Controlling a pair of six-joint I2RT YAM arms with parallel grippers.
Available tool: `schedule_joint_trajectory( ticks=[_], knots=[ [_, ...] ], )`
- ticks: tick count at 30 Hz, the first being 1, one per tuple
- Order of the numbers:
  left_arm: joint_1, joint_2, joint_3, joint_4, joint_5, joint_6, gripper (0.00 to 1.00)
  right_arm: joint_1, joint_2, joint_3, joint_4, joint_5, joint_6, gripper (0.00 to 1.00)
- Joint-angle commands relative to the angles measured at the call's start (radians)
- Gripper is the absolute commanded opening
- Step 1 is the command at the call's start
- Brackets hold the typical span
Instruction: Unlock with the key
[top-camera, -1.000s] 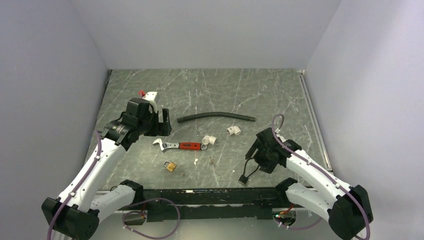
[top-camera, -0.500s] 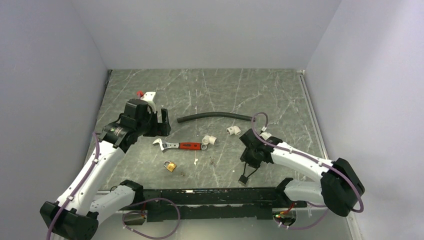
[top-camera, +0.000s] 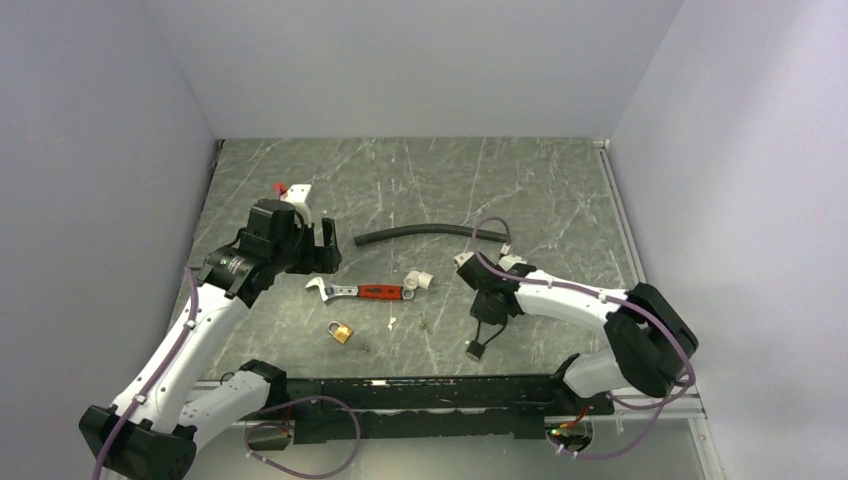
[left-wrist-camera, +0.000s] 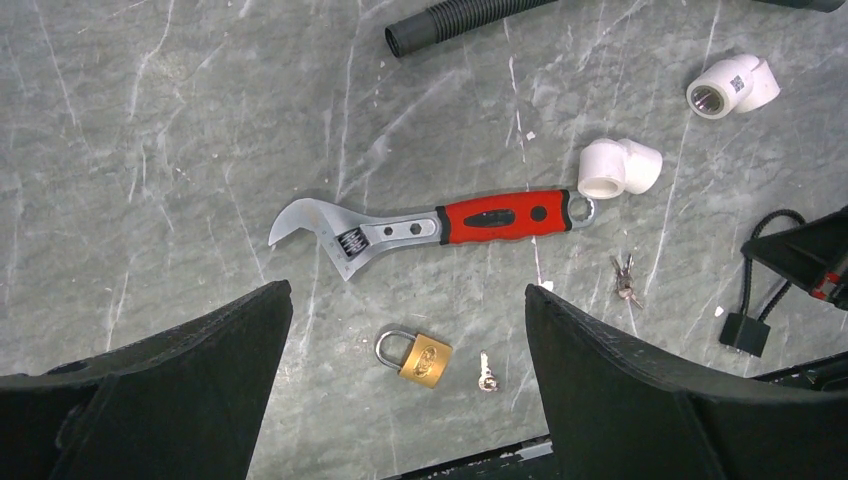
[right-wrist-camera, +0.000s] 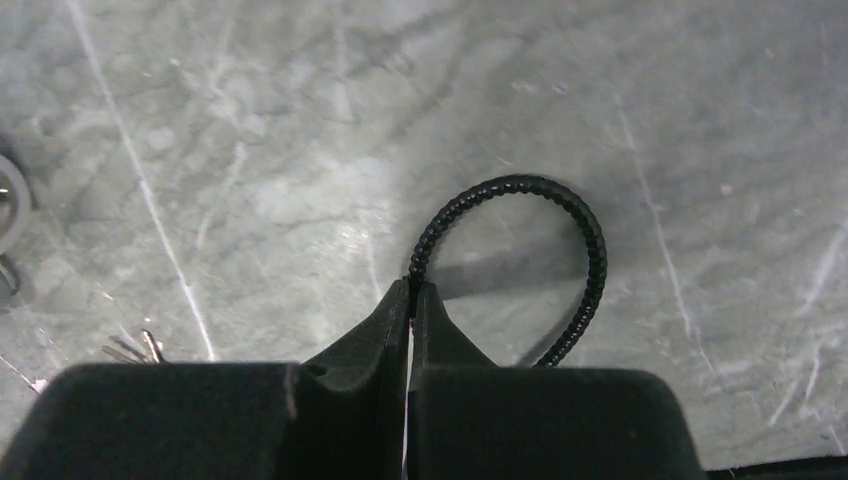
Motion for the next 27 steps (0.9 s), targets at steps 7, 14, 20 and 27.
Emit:
schedule_joint_trajectory(
  ticks=[7,14,20,27],
  knots=[
    [0.001,-0.016,-0.003,0.028,-0.009,0.011,0.93,0.004,0.317,0.271,0.132,0.171,-0.409,0.00],
    [-0.001,-0.009,-0.006,0.027,-0.018,0.010,0.93,0.002,0.501,0.446,0.261,0.148,-0.695,0.00],
    [-0.004,0.006,-0.007,0.026,0.002,0.007,0.91,0.002,0.499,0.450,0.287,0.137,-0.808,0.00],
    [-0.050,0.017,-0.022,0.035,0.059,-0.107,0.87,0.002,0.341,0.367,0.247,0.114,-0.804,0.42]
  ],
)
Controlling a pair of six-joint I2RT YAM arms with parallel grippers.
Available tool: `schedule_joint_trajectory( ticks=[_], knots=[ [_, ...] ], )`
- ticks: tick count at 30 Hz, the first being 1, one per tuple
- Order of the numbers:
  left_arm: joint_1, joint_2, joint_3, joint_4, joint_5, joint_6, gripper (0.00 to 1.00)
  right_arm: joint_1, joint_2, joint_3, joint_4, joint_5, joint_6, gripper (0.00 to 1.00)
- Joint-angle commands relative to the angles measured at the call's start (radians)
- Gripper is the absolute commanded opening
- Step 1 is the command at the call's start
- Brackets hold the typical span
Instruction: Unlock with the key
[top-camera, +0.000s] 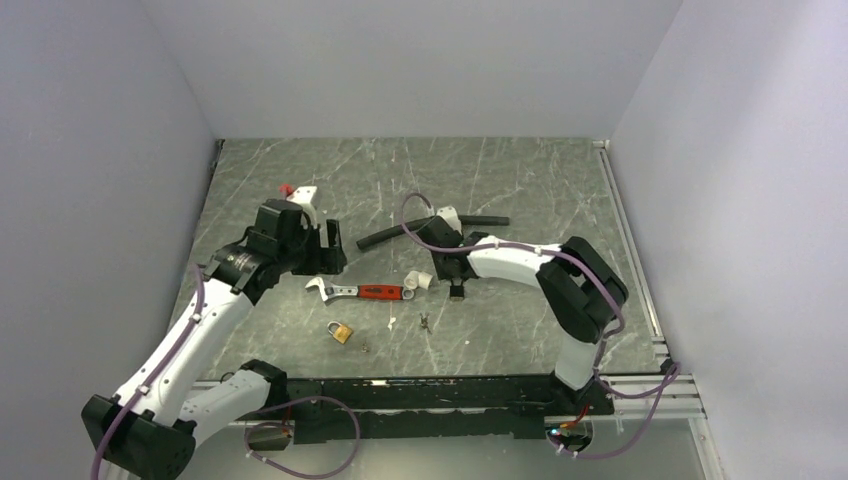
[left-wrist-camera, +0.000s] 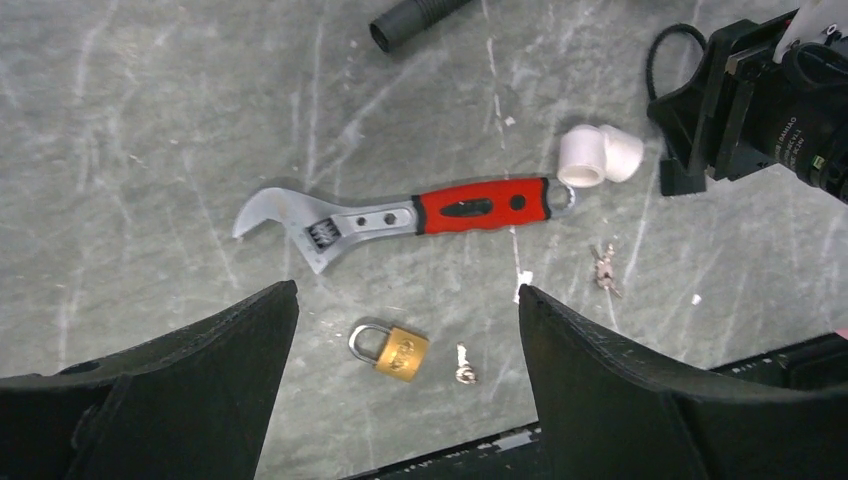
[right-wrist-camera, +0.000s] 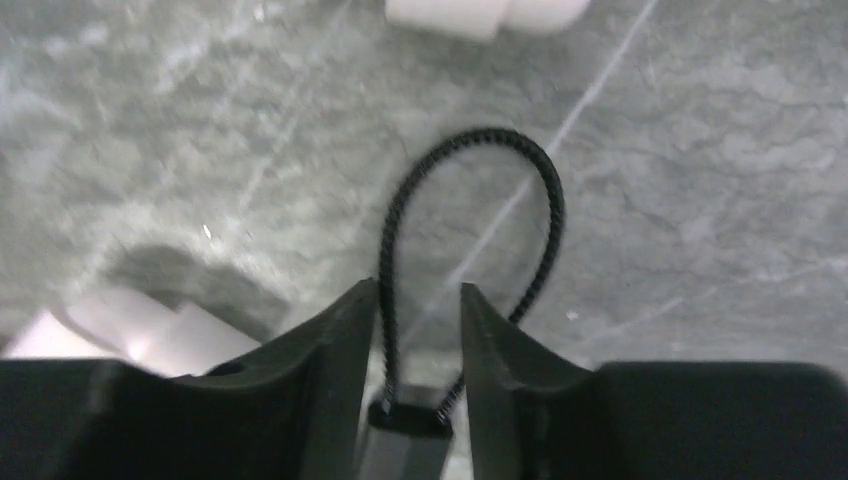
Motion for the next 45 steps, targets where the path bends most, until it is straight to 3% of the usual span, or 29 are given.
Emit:
schedule_joint_trajectory(
  ticks=[1,5,10,13,18,24,28,33,45],
  knots=[
    [-0.046,-0.016,-0.028,0.044,0.047,-0.088,0.87,-0.003,-0.139,-0.050,-0.040,-0.034,-0.023,0.49],
    [-0.132,0.004,-0.048,0.081,0.017,-0.141,0.83,-0.003,-0.261,-0.052,-0.089,-0.073,0.013,0.63],
    [-0.276,0.119,-0.021,0.074,-0.078,-0.167,0.81,0.007,-0.427,-0.173,-0.054,-0.235,0.048,0.65],
    [-0.319,0.149,-0.026,0.105,-0.105,-0.157,0.75,0.044,-0.468,-0.246,-0.043,-0.306,0.140,0.65],
    [-0.425,0.248,-0.082,0.219,-0.139,-0.212,0.71,0.090,-0.554,-0.321,-0.125,-0.136,0.340,0.61],
    [-0.610,0.427,-0.024,0.276,-0.261,-0.306,0.66,0.089,-0.713,-0.354,-0.319,0.118,0.530,0.60],
    [-0.706,0.594,0.089,0.194,-0.376,-0.401,0.62,0.089,-0.806,-0.347,-0.430,0.230,0.617,0.60],
    [-0.774,0.705,0.146,0.146,-0.424,-0.463,0.59,0.088,-0.885,-0.362,-0.449,0.255,0.622,0.61],
    [-0.804,0.841,0.190,0.188,-0.407,-0.397,0.46,0.087,-0.862,-0.379,-0.420,0.239,0.609,0.61]
  ],
)
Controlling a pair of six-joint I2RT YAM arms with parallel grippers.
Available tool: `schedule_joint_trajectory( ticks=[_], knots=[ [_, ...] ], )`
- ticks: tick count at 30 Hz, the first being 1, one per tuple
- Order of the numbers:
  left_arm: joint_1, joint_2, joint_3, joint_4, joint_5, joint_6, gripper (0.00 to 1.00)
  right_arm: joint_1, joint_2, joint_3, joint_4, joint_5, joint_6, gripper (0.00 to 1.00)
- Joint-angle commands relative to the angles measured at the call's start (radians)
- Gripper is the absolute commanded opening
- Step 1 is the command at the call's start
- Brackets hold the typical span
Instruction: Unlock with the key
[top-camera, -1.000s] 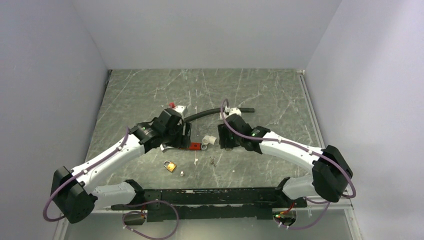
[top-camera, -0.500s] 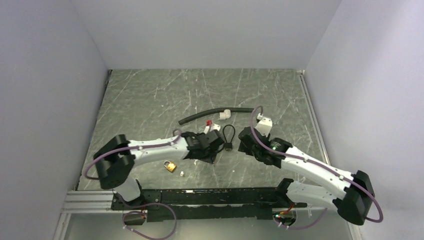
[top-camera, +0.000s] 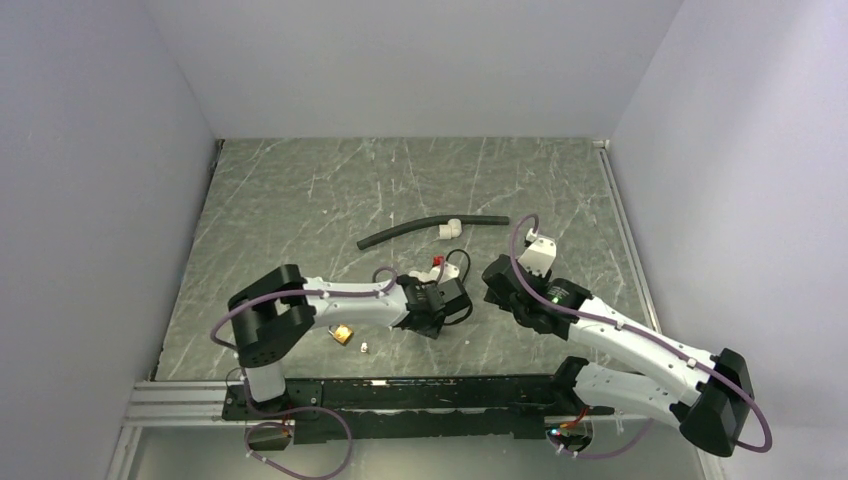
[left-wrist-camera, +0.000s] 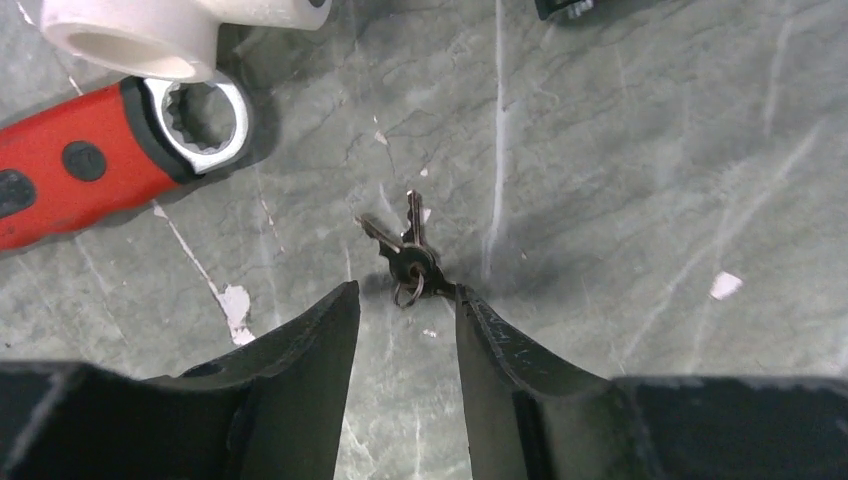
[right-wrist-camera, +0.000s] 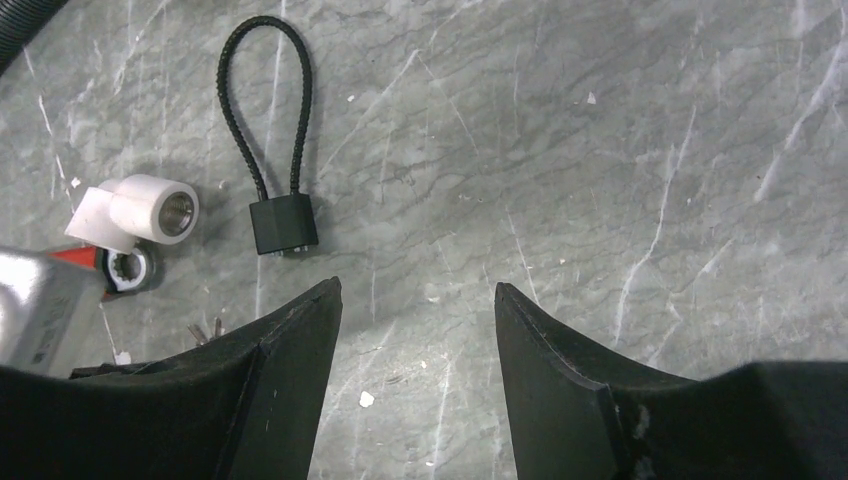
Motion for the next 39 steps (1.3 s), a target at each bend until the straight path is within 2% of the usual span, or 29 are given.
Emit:
schedule_joint_trajectory(
  ticks=[1,6,15,18,21,25,29,39],
  knots=[
    [-0.003,0.063,0.062,-0.014,-0.057,-0.008,0.46,-0.003,-0.005,-0.013,0.018,0.019,0.003,0.61],
    [0.004,0.108,0.101,-0.033,-0.080,-0.045,0.48,-0.002,-0.005,-0.014,0.021,0.010,-0.005,0.61],
    [0.032,0.074,0.048,-0.032,-0.022,-0.133,0.46,-0.003,-0.019,-0.020,0.028,0.011,-0.012,0.61],
    [0.033,0.065,0.025,-0.026,-0.008,-0.165,0.40,-0.001,-0.009,-0.016,0.029,0.008,-0.012,0.61],
    [0.039,0.061,-0.004,-0.019,0.016,-0.201,0.25,-0.002,-0.002,-0.015,0.028,0.005,-0.013,0.61],
    [0.041,0.040,-0.060,0.015,0.054,-0.242,0.17,-0.002,-0.008,-0.012,0.026,0.003,-0.018,0.61],
    [0.040,0.030,-0.100,0.062,0.081,-0.240,0.00,-0.002,-0.011,-0.016,0.039,-0.002,-0.022,0.61],
    [0.038,-0.132,-0.074,0.104,0.086,-0.116,0.00,-0.003,-0.047,-0.016,0.110,-0.075,-0.105,0.61]
  ],
)
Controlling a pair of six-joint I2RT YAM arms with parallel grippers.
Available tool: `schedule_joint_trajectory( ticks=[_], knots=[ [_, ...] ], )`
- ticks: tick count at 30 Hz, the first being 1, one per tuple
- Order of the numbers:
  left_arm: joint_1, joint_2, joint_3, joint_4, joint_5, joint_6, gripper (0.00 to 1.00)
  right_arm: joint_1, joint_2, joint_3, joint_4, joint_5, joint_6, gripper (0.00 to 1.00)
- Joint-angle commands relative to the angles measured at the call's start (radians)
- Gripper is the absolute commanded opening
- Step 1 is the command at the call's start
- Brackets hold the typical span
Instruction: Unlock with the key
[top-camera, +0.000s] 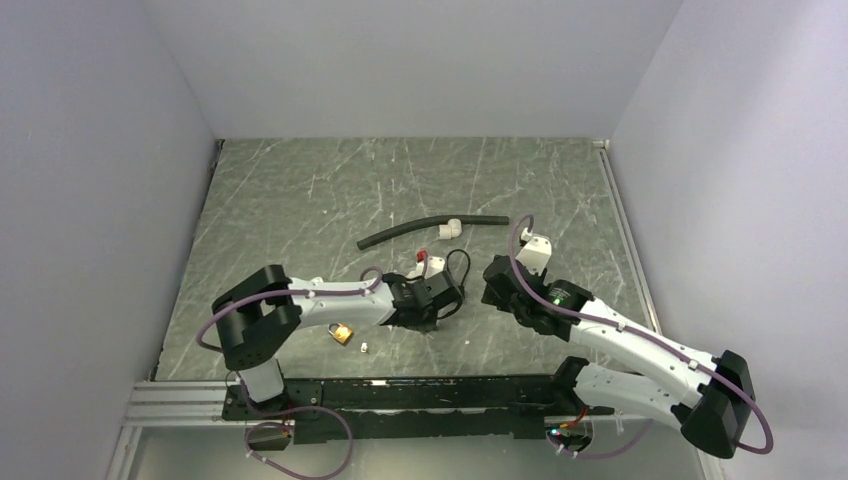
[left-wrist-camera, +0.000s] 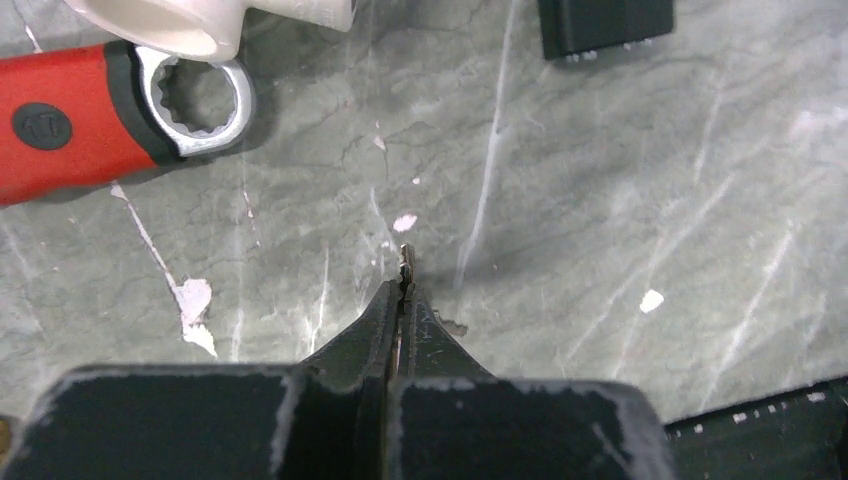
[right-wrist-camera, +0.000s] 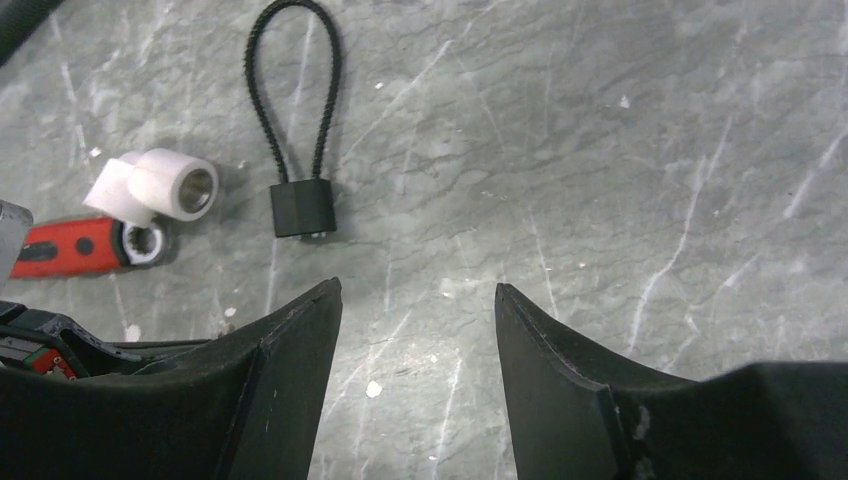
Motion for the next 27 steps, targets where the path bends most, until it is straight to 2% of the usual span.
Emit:
schedule_joint_trajectory(
  ticks=[1,9,13,16,21,27],
  knots=[
    [-0.005,-0.129,-0.006,0.006,0.032,0.064,0.00,-0.003,-0.050,-0.008,0.084,-0.047,-0.052,0.61],
    [-0.003,-0.258,-0.034,0.022,0.044,0.104,0.00,-0.003,-0.044,-0.007,0.121,-0.080,-0.070,0.59],
    [0.000,-0.301,-0.071,0.067,0.028,0.124,0.00,-0.002,-0.049,-0.042,0.211,-0.166,-0.128,0.59],
    [0.014,-0.336,-0.079,0.079,0.027,0.135,0.00,-0.003,-0.096,-0.098,0.326,-0.265,-0.190,0.59],
    [0.050,-0.431,-0.078,0.083,0.026,0.161,0.00,-0.003,-0.275,-0.226,0.573,-0.456,-0.299,0.59],
    [0.091,-0.585,-0.091,0.180,0.069,0.228,0.00,-0.004,-0.423,-0.338,0.861,-0.664,-0.382,0.59]
  ],
)
